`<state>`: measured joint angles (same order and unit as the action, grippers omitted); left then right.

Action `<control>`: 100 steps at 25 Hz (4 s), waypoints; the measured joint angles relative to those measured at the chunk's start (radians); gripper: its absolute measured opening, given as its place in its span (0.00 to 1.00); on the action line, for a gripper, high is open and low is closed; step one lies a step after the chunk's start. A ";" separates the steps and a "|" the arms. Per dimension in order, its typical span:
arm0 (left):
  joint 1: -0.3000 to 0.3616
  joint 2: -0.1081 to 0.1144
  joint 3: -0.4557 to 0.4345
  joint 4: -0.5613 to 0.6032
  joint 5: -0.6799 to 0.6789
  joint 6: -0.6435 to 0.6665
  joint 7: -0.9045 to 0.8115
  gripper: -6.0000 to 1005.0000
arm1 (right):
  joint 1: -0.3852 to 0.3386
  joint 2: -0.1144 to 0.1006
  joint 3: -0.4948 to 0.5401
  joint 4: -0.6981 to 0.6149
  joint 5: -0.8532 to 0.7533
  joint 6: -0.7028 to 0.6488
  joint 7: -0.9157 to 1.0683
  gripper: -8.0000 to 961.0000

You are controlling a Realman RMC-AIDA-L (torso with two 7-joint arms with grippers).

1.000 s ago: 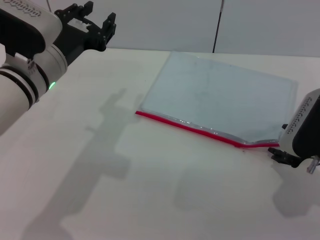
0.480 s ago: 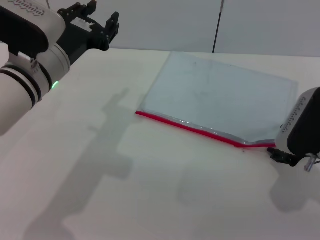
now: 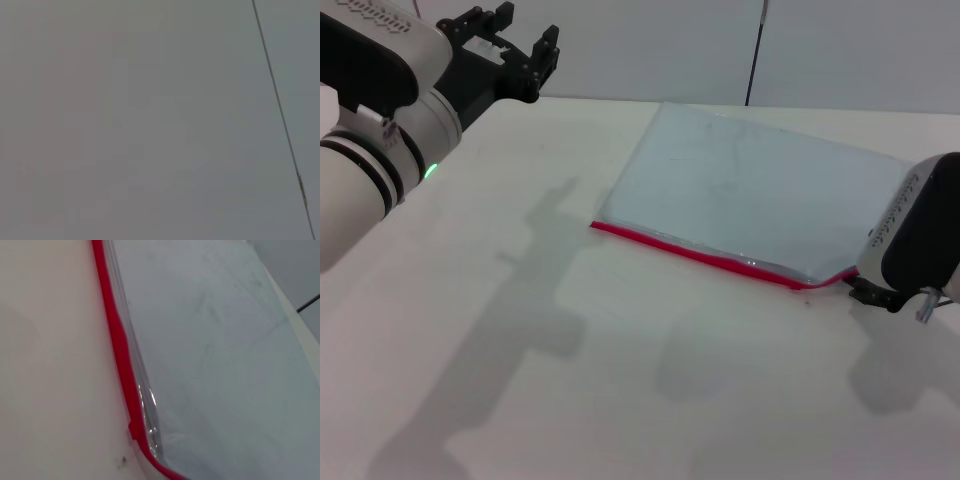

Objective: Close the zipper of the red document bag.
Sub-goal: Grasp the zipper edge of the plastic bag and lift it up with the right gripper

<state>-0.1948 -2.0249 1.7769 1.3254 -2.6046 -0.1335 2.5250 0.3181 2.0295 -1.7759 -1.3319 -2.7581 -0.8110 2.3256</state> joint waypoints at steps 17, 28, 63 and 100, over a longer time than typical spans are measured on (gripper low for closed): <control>0.000 0.001 0.001 0.005 0.000 0.000 0.000 0.52 | 0.044 -0.002 -0.015 0.045 -0.012 -0.016 0.010 0.55; 0.001 0.002 0.002 0.008 0.000 0.000 0.000 0.52 | 0.062 0.000 -0.041 0.060 -0.113 -0.028 0.074 0.54; 0.000 0.002 0.002 0.007 0.002 0.000 0.002 0.52 | 0.119 0.000 -0.067 0.065 -0.106 -0.079 0.103 0.29; -0.177 0.168 0.227 0.057 -0.202 0.190 -0.187 0.52 | -0.065 -0.001 -0.018 -0.376 -0.129 -0.178 0.155 0.06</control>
<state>-0.3716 -1.8573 2.0040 1.3826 -2.8069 0.0562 2.3384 0.2531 2.0286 -1.7943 -1.7082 -2.8870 -0.9889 2.4809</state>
